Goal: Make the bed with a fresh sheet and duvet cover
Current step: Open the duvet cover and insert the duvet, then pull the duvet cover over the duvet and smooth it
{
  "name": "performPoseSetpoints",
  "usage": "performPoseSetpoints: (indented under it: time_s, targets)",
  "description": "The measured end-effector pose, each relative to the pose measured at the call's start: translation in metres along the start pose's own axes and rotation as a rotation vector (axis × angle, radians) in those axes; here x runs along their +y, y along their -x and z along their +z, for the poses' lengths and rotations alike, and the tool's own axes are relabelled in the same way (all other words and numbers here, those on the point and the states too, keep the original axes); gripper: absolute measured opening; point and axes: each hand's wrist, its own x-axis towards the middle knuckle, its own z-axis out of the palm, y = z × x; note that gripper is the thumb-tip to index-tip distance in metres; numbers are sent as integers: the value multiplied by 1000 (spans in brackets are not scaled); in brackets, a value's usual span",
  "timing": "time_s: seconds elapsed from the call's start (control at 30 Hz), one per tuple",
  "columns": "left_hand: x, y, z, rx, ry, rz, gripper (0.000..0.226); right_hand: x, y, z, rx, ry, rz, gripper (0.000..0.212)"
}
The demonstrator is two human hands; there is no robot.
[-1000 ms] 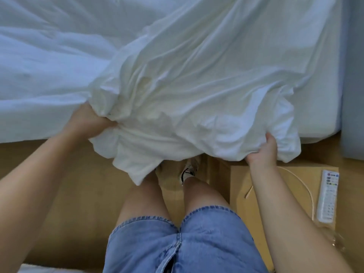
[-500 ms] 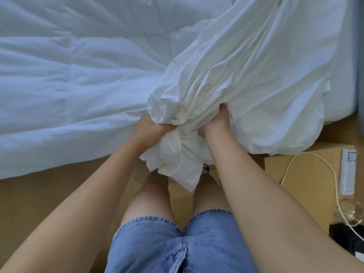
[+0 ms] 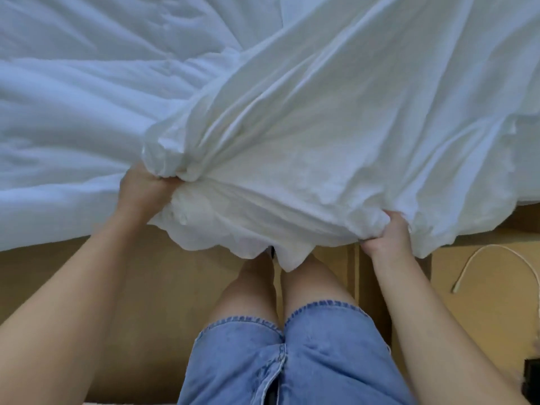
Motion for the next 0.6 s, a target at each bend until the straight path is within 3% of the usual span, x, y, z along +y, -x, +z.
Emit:
performPoseSetpoints:
  time_s: [0.07,0.13,0.17,0.3,0.37,0.43,0.5,0.6]
  targets:
    - [-8,7,12,-54,20,-16,59,7,1,3,66,122,-24,29]
    - [-21,17,25,1,103,-95,88,14,4,2,54,202,-38,22]
    - [-28,27,31,55,94,-122,92,17,9,2,30,226,-45,15]
    - [-51,88,45,117,27,-219,83,32,33,5,-95,329,48,30]
    - [-74,114,44,-27,16,-264,70,40,51,10,-144,448,130,39]
    - [-100,136,36,-204,65,-314,58,54,74,23,-243,731,137,32]
    - [-126,157,21,-280,94,-354,53,77,104,43,-388,1065,7,20]
    - [-168,177,-8,-232,97,-400,53,126,150,78,-675,1521,-318,12]
